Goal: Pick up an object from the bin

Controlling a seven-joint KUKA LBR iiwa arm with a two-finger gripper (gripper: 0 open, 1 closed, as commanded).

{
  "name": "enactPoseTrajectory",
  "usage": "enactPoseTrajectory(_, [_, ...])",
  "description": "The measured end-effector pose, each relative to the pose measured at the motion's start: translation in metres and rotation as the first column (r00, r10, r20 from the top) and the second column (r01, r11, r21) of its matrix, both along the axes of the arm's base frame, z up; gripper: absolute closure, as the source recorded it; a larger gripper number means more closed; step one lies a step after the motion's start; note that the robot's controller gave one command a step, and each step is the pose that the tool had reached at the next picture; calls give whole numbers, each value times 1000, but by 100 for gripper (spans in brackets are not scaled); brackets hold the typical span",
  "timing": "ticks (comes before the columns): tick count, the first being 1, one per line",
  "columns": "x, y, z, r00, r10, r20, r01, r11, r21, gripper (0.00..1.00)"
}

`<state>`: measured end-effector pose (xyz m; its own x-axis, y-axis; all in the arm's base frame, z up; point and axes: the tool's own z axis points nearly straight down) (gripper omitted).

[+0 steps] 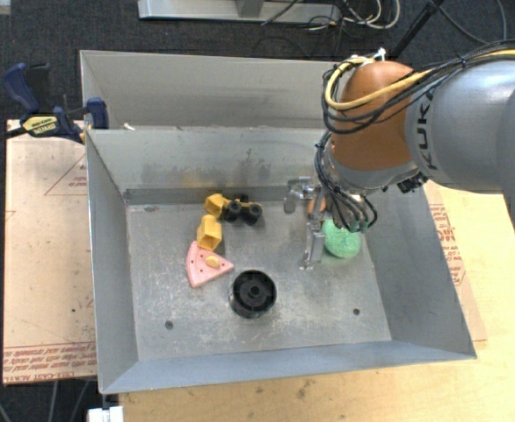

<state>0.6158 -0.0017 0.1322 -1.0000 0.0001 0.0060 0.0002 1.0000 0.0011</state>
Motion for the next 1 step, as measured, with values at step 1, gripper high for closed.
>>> enactPoseTrajectory(1, [2, 0, 5, 1000, 0, 8, 0, 1000, 0, 0])
